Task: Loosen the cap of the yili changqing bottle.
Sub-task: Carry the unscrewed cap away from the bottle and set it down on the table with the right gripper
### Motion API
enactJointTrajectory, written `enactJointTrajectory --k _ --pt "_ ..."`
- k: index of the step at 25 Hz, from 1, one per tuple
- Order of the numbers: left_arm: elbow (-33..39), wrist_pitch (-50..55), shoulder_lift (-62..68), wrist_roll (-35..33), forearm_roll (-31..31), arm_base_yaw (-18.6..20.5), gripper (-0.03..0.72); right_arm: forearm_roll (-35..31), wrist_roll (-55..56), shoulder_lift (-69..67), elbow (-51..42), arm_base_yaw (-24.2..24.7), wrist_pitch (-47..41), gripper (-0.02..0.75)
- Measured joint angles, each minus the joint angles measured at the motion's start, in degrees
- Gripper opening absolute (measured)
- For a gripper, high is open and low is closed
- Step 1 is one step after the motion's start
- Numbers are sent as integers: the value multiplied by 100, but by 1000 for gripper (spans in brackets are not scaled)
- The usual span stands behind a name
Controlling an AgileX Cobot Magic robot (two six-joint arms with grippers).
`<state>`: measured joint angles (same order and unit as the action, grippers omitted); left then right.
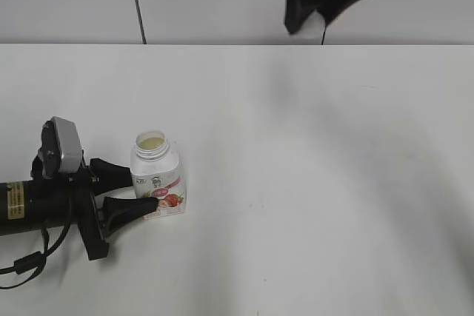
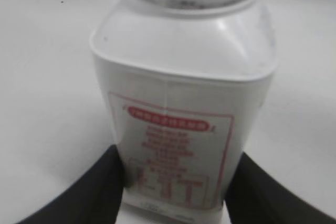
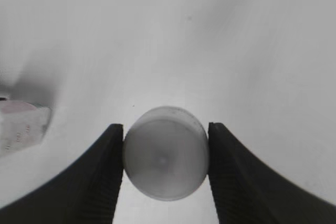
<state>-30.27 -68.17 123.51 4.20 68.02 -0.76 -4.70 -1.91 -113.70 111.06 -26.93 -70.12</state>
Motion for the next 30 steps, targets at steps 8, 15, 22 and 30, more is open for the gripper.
enactJointTrajectory --k 8,15,22,30 --pt "0 0 0 0 0 0 364 154 8 825 -2114 951 37 386" --pt "0 0 0 0 0 0 364 32 121 1240 -3862 1443 1150 386" --pt "0 0 0 0 0 0 364 -186 131 1244 -5302 1469 3206 386" --pt "0 -6 0 0 0 0 364 -492 151 825 -5750 1469 4415 386"
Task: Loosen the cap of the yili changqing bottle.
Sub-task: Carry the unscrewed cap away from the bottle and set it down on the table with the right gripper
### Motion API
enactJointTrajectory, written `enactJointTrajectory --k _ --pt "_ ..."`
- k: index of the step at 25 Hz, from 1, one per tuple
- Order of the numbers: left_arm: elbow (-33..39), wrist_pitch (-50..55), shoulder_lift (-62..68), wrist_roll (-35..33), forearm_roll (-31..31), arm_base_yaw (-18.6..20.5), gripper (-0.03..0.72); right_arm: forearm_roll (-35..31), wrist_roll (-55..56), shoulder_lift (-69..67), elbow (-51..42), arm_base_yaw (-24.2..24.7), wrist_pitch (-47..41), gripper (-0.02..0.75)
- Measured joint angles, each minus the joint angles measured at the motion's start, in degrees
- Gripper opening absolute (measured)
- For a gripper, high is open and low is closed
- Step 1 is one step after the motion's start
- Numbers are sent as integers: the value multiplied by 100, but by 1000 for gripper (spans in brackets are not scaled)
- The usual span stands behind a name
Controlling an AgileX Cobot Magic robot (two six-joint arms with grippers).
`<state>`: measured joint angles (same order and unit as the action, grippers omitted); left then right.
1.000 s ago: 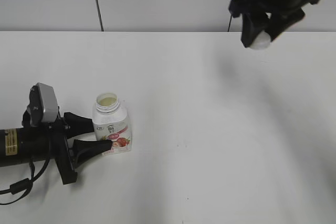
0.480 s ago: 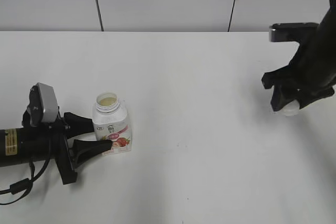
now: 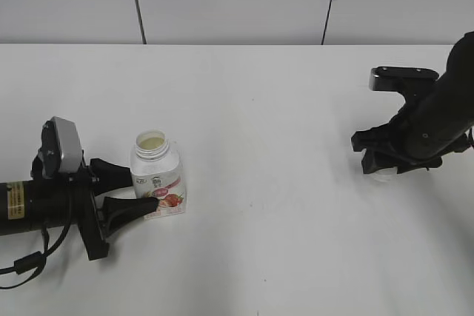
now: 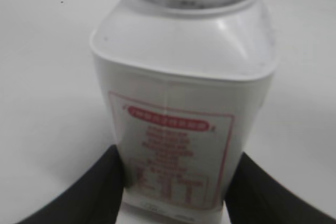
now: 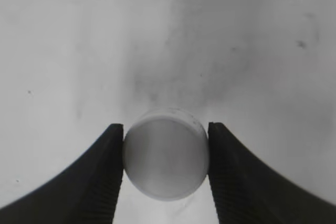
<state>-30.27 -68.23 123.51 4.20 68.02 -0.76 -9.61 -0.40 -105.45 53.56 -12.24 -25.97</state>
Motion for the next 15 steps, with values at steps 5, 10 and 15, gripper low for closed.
enactJointTrajectory --k 5,10,15 --pt "0 0 0 0 0 0 364 10 0 -176 0 0 430 386" --pt "0 0 0 0 0 0 364 10 -60 -196 0 0 496 386" --pt "0 0 0 0 0 0 364 10 -225 -203 0 0 496 533"
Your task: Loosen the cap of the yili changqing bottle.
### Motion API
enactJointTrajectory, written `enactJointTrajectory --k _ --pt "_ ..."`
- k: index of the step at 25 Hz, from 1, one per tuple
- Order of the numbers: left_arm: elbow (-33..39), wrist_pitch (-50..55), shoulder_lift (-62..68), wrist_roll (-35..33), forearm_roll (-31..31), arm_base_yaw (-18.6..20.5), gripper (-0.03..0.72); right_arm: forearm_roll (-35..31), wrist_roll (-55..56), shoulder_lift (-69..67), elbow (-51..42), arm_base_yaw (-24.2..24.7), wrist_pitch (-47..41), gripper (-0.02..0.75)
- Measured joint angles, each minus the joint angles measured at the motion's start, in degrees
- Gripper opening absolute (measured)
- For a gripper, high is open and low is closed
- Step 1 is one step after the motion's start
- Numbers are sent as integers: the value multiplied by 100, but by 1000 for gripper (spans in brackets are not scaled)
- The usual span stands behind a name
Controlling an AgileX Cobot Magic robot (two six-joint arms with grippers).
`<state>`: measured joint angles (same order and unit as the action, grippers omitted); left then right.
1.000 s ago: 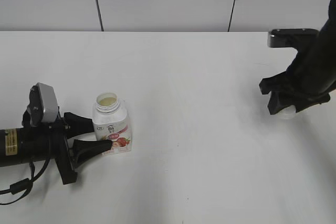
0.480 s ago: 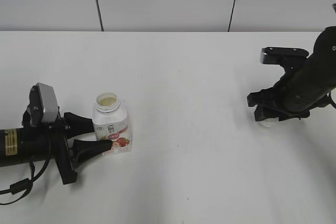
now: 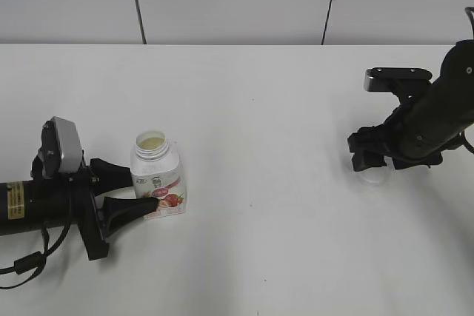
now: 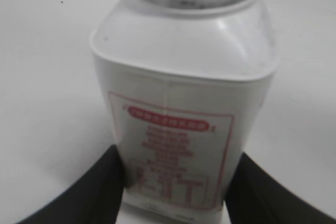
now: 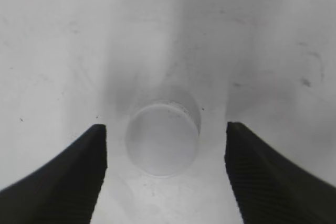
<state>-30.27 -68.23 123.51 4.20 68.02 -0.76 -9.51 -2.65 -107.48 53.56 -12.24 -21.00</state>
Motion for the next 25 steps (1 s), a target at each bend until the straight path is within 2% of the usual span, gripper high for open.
enactJointTrajectory --k 3,9,11,14,16,20,25 --pt "0 0 0 0 0 0 363 0 -27 0 0 0 0 597" --pt "0 0 0 77 0 0 373 -57 -33 -2 0 0 -26 596" --pt "0 6 0 259 -66 0 424 -60 -33 -2 0 0 -40 595" --pt "4 35 1 372 -157 0 545 -65 -33 -2 0 0 -51 595" --pt "4 -20 1 400 -178 17 589 -65 -35 -2 0 0 -65 595" --pt "12 -9 1 419 1 65 585 -68 -35 -2 6 0 -204 595" --pt "149 26 -4 419 304 407 583 -68 -35 3 37 0 -323 595"
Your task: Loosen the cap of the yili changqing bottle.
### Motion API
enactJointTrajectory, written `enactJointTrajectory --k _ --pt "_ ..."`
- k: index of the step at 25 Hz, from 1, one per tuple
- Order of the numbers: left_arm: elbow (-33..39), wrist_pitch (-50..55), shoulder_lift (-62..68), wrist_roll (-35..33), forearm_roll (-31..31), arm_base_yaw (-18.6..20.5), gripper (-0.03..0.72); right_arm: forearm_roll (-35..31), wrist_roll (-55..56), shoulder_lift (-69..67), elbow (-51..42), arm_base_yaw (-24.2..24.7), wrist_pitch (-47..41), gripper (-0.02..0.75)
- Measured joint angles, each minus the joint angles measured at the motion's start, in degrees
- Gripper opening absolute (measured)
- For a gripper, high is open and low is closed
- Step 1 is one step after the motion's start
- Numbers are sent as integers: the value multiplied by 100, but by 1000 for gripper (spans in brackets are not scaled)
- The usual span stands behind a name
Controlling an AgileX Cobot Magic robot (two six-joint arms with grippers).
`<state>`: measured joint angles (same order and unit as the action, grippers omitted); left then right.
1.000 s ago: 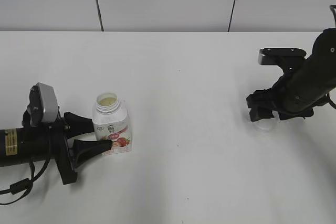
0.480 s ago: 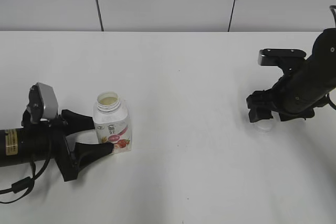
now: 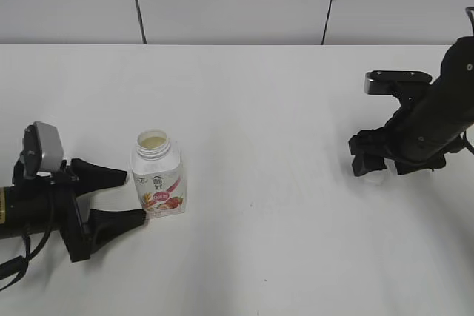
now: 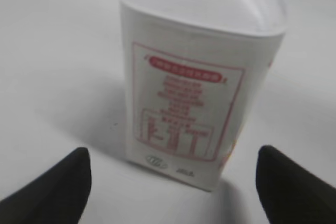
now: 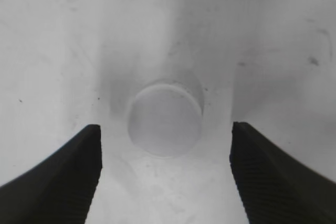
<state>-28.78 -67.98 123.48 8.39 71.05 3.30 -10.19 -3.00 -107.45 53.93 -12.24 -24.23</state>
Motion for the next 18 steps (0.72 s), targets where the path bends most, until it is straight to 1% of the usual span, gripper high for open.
enactJointTrajectory --k 3,9,14,16,18 --pt "38 34 -87 0 122 182 570 -5 0 76 6 0 -1 595" --pt "39 321 -664 30 223 402 538 -12 0 184 6 0 -9 595" --pt "44 551 -1351 267 197 561 534 -12 0 266 6 0 -9 595" --pt "44 774 -1637 373 42 591 531 -12 0 326 6 0 -9 595" --pt "44 1168 -1958 484 -376 611 522 -7 -5 372 6 0 -9 595"
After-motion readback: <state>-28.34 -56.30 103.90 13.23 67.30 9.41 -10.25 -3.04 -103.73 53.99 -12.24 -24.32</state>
